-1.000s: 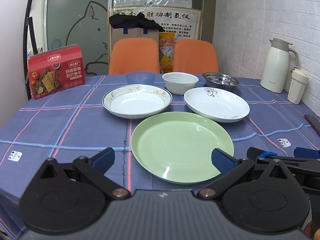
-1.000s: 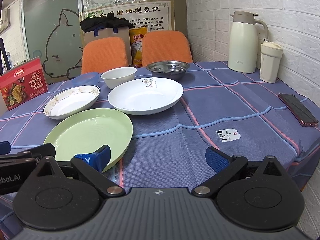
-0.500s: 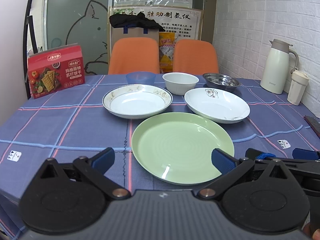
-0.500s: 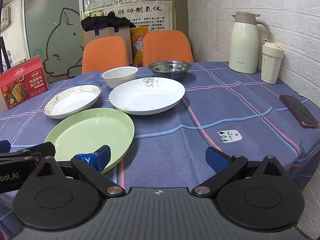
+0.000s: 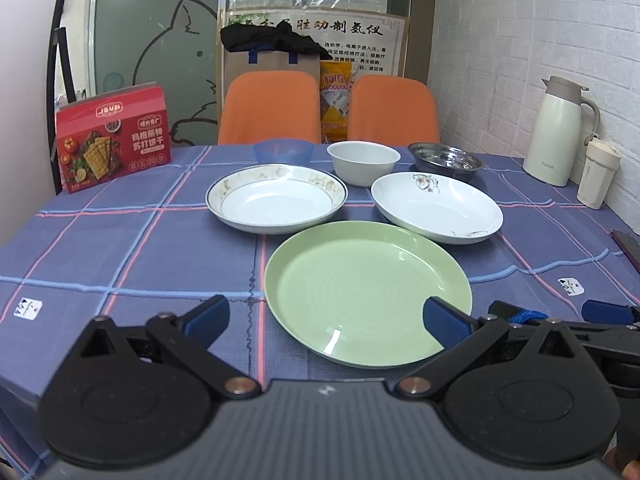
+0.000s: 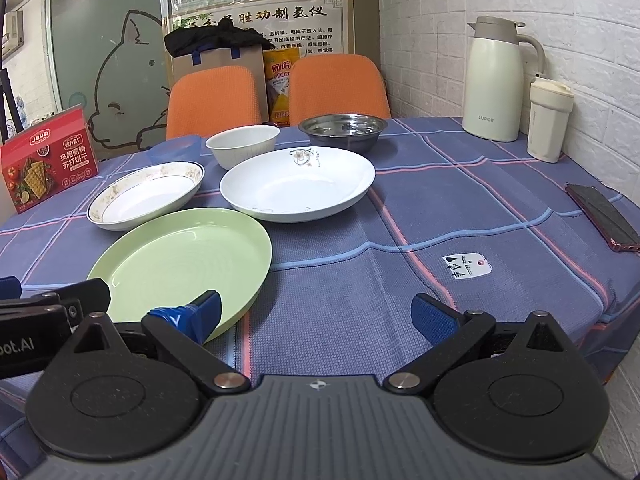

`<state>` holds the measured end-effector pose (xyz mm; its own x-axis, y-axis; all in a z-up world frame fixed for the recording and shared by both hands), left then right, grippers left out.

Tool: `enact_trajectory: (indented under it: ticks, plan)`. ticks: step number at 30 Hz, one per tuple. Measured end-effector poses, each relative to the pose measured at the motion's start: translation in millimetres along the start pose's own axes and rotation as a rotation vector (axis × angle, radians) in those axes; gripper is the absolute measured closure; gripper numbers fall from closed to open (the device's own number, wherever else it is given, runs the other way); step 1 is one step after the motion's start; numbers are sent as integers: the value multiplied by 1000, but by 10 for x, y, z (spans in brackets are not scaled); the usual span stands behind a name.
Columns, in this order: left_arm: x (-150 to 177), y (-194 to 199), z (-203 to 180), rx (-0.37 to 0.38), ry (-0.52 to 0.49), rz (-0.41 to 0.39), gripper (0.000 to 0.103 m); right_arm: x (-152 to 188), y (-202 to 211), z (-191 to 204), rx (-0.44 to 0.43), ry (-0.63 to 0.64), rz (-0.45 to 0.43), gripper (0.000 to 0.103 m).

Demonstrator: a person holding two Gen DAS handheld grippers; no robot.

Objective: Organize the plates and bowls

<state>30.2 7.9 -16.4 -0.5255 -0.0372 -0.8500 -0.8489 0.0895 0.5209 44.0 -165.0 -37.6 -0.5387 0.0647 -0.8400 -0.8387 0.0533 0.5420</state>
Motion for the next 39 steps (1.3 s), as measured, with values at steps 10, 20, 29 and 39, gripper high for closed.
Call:
enact_trajectory:
  ticks: [10, 20, 29, 39]
  plan:
    - [-57, 5, -29, 21, -9, -1, 0, -63, 27, -48, 0, -15, -13, 14]
    - [-198, -397, 194, -15, 22, 72, 0, -146, -369, 30, 11, 0, 63, 14]
    - [-343, -743, 625, -6, 95, 181, 0, -221, -581, 151, -26, 89, 102, 14]
    - [-296, -1156, 563, 30, 37, 273, 0, -189, -846, 319, -112, 123, 152, 14]
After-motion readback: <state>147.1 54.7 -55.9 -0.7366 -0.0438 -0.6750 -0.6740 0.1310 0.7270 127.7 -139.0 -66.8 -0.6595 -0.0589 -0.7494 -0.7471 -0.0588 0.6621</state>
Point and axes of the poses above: each gripper's, at about its wrist camera, not at the fingertips, and y roughly against the way its jaws point, z to its left, x to its underside, the point moved 3 cm from there along -y, roughly the way its jaws point, and after that the axes turned 4 degrees about x, right-handed, at the moved point
